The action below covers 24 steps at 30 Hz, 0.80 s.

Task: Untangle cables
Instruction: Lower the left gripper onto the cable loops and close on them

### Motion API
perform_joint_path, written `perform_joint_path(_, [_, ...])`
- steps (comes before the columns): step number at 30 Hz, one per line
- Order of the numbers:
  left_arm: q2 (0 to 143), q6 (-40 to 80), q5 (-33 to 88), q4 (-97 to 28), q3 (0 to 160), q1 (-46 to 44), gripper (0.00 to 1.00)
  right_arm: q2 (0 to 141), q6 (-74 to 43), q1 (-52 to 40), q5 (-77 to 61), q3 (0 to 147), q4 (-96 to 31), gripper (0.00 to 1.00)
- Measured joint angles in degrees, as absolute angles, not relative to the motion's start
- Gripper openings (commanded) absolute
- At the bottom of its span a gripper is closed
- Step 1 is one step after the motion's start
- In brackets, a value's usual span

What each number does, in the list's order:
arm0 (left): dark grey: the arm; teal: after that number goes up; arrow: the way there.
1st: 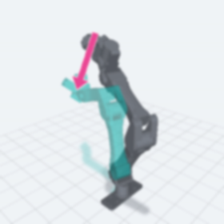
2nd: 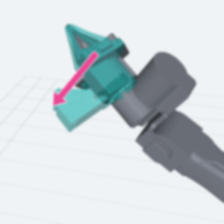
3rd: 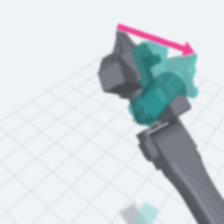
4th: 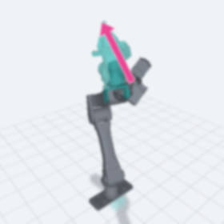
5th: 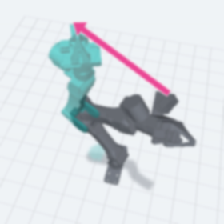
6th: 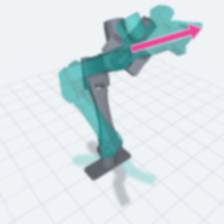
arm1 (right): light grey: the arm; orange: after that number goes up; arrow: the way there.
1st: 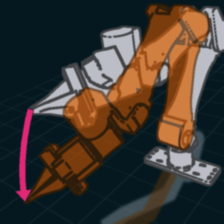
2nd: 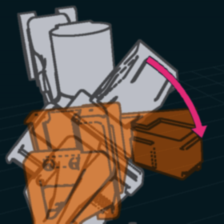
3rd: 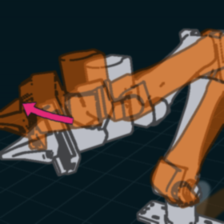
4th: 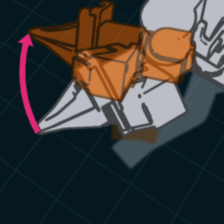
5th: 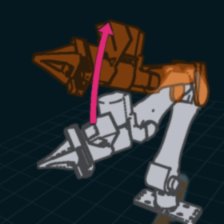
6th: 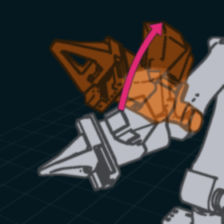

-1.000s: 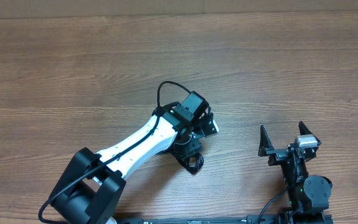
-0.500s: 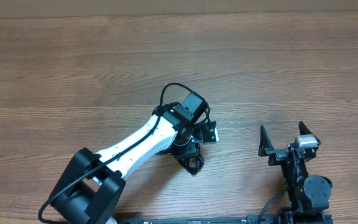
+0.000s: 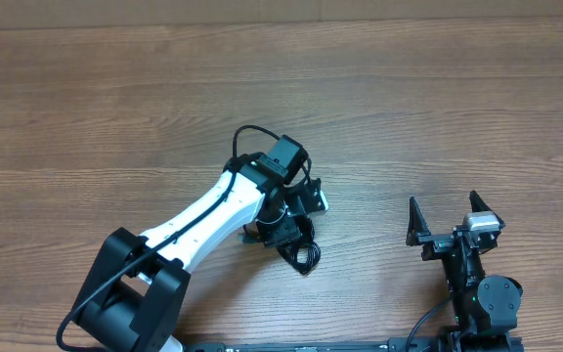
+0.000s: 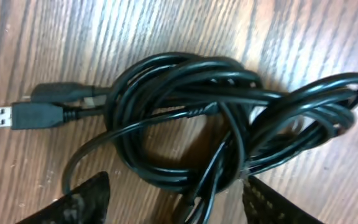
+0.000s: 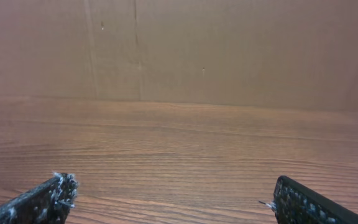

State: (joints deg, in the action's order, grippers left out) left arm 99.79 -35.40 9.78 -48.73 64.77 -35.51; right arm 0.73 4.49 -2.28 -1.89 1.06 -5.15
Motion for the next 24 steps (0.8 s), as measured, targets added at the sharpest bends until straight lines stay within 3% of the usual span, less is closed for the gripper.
perform_joint_path(17, [99.8,-33.9,13.7,-44.1,59.6,-35.5,0.61,0.7,4.5,-2.3,-1.9,1.1,-5.1,1.00])
perform_joint_path(19, [99.8,-32.4,12.0,-42.8,59.4,-35.6,0.64,0.7,4.5,-2.3,-1.9,1.1,-5.1,1.00])
perform_joint_path(22, [99.8,-29.8,9.0,-40.3,59.4,-35.6,0.80,0.7,4.5,-2.3,-1.9,1.1,-5.2,1.00])
perform_joint_path(24, [99.8,-28.3,7.5,-38.9,59.4,-35.6,0.81,0.7,4.5,-2.3,-1.9,1.1,-5.2,1.00])
